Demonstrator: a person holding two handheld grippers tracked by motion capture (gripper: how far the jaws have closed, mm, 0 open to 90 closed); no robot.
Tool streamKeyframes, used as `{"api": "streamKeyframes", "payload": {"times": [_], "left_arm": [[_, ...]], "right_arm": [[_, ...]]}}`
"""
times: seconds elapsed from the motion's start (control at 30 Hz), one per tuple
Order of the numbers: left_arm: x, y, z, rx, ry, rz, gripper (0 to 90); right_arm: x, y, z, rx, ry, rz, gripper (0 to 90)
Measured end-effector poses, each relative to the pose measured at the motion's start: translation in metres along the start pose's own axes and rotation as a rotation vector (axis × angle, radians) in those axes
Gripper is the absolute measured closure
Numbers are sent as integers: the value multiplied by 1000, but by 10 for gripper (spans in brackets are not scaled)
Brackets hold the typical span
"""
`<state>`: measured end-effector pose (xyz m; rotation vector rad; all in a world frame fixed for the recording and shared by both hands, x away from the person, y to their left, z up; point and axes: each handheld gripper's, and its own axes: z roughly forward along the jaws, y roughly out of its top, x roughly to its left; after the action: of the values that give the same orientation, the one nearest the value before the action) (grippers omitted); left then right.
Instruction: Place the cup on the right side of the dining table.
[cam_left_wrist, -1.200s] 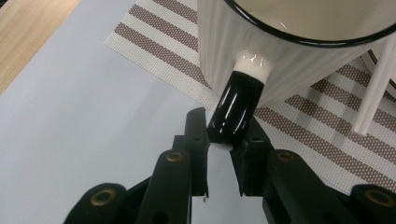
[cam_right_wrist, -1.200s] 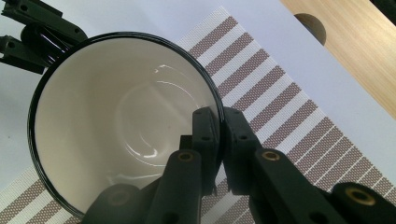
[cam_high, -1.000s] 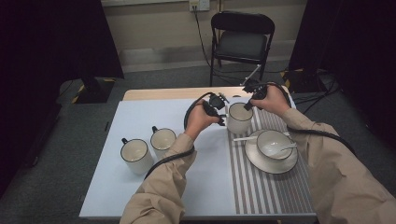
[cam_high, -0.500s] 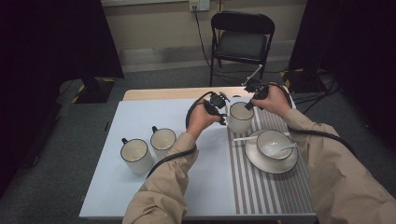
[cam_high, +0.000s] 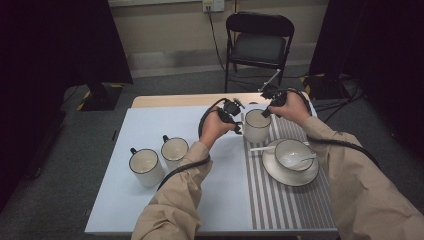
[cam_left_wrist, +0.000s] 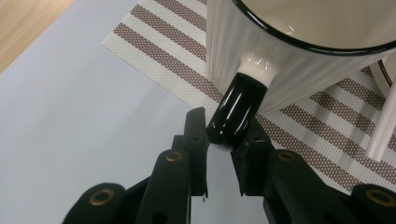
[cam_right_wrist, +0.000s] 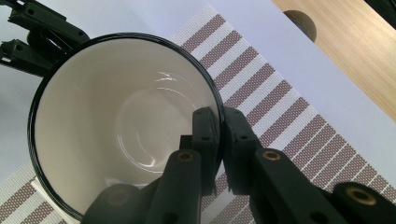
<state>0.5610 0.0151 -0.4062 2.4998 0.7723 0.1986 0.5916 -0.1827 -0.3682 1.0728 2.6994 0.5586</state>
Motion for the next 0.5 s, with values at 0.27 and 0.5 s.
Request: {"api": "streamKeyframes", "payload": {"times": [0.27,0.5], "left_arm": [[1,0,0,1,-6,-7,765],[2,-1,0,-14,-12,-16,761]], "right_arm": [[1,0,0,-3,-6,3,847],[0,-2,0,-10,-1,8,847]]}}
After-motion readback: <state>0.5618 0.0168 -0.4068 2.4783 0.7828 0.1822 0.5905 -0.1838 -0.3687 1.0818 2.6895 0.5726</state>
